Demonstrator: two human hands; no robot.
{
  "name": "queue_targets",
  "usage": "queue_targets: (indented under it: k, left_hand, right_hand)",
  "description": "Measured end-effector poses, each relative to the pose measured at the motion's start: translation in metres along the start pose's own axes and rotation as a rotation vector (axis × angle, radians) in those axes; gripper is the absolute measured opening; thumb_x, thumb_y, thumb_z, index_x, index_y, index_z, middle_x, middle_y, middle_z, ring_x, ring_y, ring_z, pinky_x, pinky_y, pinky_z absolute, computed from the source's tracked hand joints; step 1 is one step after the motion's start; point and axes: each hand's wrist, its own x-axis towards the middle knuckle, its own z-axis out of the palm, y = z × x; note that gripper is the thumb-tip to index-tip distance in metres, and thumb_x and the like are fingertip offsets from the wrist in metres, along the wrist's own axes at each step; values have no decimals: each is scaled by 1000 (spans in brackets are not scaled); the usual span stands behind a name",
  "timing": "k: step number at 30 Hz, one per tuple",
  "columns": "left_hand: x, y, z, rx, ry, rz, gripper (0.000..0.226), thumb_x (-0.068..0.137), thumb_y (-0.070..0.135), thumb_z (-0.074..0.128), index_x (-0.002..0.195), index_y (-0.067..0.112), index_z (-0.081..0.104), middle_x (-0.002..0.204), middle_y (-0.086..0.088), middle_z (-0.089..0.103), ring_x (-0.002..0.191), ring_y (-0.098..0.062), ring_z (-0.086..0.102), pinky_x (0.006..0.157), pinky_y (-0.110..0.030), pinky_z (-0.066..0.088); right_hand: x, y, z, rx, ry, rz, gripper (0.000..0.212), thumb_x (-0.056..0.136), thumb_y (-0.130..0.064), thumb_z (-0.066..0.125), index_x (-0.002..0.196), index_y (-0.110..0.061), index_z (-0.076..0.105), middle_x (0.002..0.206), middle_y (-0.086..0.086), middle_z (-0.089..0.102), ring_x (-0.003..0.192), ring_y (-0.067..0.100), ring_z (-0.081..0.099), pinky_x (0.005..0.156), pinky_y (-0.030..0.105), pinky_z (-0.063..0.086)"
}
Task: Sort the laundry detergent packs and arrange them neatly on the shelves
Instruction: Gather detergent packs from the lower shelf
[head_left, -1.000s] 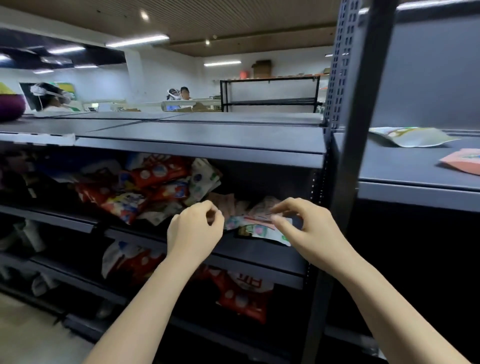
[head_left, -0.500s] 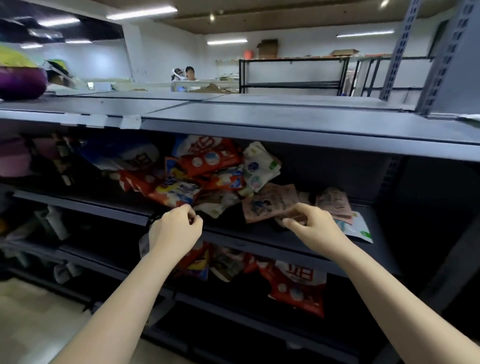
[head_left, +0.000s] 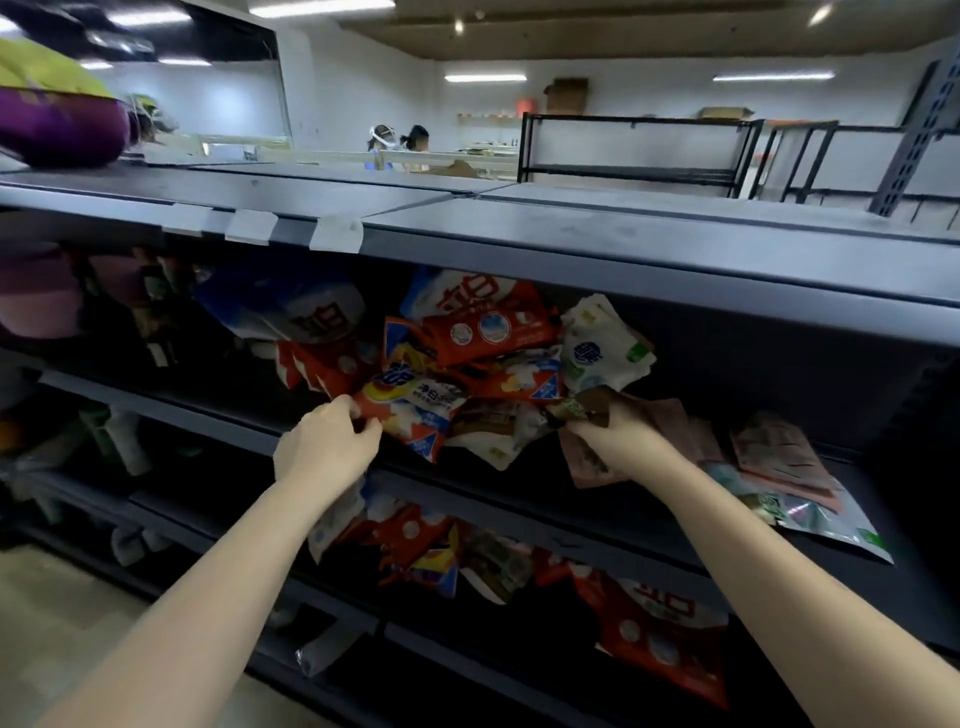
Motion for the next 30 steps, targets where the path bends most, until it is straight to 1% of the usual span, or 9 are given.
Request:
queue_targets:
  k: [2, 6, 10, 14, 16, 18, 22, 26, 30]
  left_hand:
    - [21, -1, 3, -19, -42, 7, 35, 92, 48, 43, 115, 23, 53, 115, -1, 61, 99, -25, 59, 83, -40, 51]
    - [56, -5, 15, -81, -120, 31, 29, 90, 45, 45, 99, 19, 51, 101, -4, 61, 89, -27, 58, 81, -41, 51]
    - [82, -17, 29, -152, -180, 54, 24, 86, 41, 48, 96, 20, 53, 95, -4, 61, 87, -29, 59, 80, -39, 52]
    - [103, -27, 43, -270, -302, 76, 26, 71, 45, 48, 78, 20, 51, 91, -11, 63, 84, -32, 60, 66, -31, 45]
    - [116, -31, 50, -300, -317, 135, 37, 68, 53, 47, 85, 21, 55, 95, -12, 64, 87, -31, 60, 68, -33, 48]
    - [128, -35, 57, -356, -304, 189, 44, 76, 61, 53, 99, 24, 57, 100, -6, 64, 87, -23, 59, 70, -30, 48]
    - [150, -34, 74, -477, -388, 225, 50, 84, 52, 61, 126, 25, 54, 116, 5, 58, 88, -7, 52, 70, -15, 42]
    - [169, -33, 93, -417, -485, 245, 68, 83, 51, 64, 138, 16, 44, 136, -9, 51, 119, -25, 51, 99, -36, 45]
    - [188, -41, 101, -332, -530, 299, 90, 73, 61, 68, 146, 21, 33, 145, -5, 42, 131, -26, 41, 107, -40, 39]
  right_hand:
    - [22, -5, 7, -12, 25, -10, 6, 93, -25, 58, 99, -24, 58, 99, -9, 56, 90, 10, 51, 61, 11, 39]
    - [61, -12, 17, -33, 32, 1, 41, 92, -31, 60, 130, -18, 50, 127, 3, 57, 113, 21, 54, 83, 23, 41]
    - [97, -18, 26, -114, 28, 19, 49, 93, -36, 56, 136, -16, 44, 136, 7, 51, 120, 24, 50, 81, 21, 34]
    - [117, -20, 40, -51, 88, 26, 47, 90, -41, 60, 128, -17, 46, 123, 5, 57, 95, 14, 52, 64, 23, 38]
    - [126, -23, 47, 3, 105, 23, 50, 89, -44, 60, 129, -18, 45, 122, 3, 57, 100, 15, 55, 66, 20, 41]
    - [136, -26, 52, -8, 110, 21, 57, 90, -46, 58, 138, -19, 40, 132, 4, 53, 118, 23, 52, 86, 26, 45]
    - [159, -32, 65, -52, 177, 45, 62, 94, -48, 50, 146, -18, 34, 144, 9, 43, 128, 29, 44, 107, 42, 37]
    - [188, -39, 75, -94, 177, 33, 63, 97, -52, 39, 148, -15, 31, 151, 11, 35, 135, 29, 37, 110, 42, 32]
    - [211, -35, 73, 0, 200, 36, 62, 97, -46, 44, 149, -16, 28, 151, 9, 34, 136, 27, 36, 111, 43, 31]
